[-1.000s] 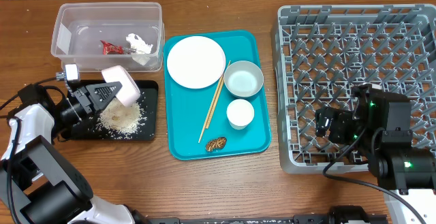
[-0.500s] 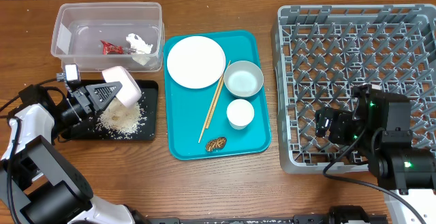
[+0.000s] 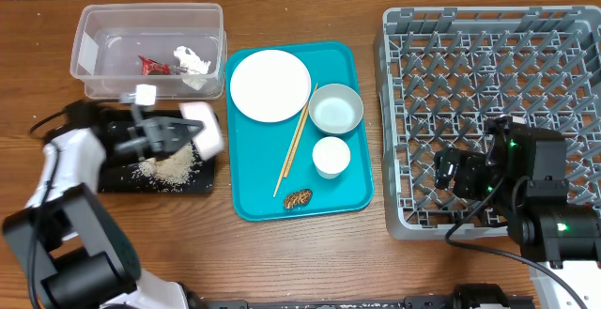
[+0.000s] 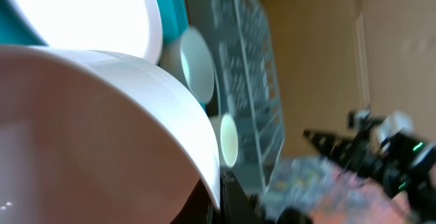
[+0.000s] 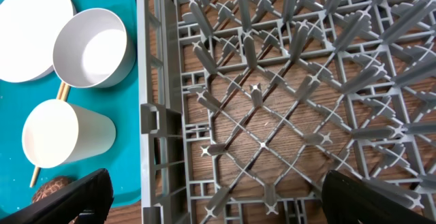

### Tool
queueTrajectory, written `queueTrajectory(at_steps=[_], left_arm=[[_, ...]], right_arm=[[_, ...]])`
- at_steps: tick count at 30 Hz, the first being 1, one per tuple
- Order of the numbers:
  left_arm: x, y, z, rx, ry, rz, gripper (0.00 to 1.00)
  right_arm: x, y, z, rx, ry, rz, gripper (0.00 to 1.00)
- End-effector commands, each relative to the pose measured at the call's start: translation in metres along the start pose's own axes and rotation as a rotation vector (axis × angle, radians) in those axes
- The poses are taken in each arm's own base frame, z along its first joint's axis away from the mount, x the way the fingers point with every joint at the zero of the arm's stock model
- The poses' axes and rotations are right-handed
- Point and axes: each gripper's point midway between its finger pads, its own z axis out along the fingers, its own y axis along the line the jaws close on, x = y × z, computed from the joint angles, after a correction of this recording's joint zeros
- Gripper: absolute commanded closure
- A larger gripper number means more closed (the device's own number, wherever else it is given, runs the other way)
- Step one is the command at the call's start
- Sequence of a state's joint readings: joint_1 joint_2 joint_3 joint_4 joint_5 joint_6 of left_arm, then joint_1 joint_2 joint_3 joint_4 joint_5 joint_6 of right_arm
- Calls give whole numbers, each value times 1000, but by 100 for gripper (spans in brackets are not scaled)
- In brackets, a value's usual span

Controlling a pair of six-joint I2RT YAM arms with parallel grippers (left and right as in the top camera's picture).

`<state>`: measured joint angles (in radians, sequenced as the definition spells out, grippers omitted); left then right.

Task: Sort waste into correct bins and load items into the dishwasher
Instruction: 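Return the empty pink bowl to the teal tray with the left gripper, then grasp the white cup on the teal tray with the left gripper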

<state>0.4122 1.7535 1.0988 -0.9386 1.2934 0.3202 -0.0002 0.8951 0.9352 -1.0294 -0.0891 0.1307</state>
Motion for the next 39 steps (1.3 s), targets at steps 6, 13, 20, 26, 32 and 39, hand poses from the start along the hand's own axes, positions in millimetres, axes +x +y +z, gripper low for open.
queueTrajectory(at_steps=[6, 13, 20, 26, 32, 39], left_arm=[[46, 14, 96, -490, 369, 252, 96], [71, 24, 138, -834, 468, 560, 96], [74, 26, 140, -988, 471, 673, 90], [72, 26, 139, -994, 455, 650, 42], [54, -6, 143, -971, 425, 661, 34], [31, -72, 177, -731, 329, 705, 36]], right_arm=[[-15, 3, -9, -7, -57, -2, 0], [-15, 3, -9, -7, -57, -2, 0], [-15, 3, -9, -8, -56, -3, 0], [-15, 3, -9, -7, -57, -2, 0], [-15, 3, -9, -7, -56, -2, 0], [-15, 3, -9, -7, -56, -2, 0]])
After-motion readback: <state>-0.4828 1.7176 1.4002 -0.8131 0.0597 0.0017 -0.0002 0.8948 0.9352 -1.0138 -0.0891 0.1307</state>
